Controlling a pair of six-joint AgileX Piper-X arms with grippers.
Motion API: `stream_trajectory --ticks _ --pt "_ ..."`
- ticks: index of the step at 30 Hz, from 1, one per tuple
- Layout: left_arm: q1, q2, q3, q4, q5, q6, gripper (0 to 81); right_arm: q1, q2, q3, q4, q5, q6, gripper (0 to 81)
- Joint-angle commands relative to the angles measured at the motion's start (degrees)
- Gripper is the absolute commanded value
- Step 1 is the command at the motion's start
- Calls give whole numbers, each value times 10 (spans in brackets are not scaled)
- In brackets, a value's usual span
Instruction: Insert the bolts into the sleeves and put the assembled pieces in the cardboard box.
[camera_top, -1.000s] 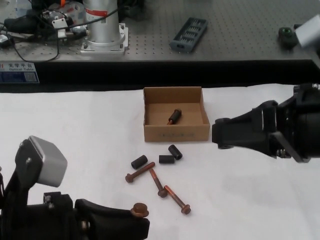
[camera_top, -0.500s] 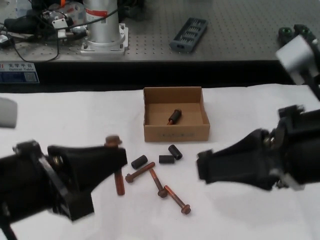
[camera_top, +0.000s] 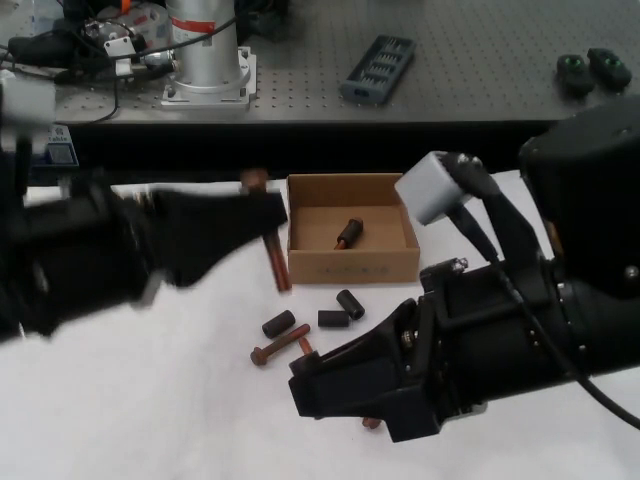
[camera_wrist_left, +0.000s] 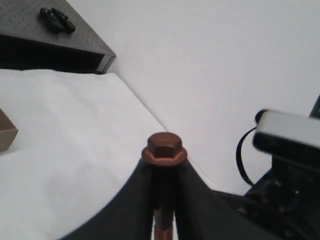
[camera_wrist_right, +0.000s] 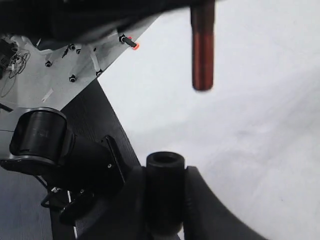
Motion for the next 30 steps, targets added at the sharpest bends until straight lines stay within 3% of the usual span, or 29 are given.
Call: stream_trajectory --ticks 1,30 --pt "9 7 -23 17 20 -12 6 3 1 -3 -17 -11 -9 17" --pt "23 10 -31 56 60 -34 6 -1 28 -3 -137 72 -23 17"
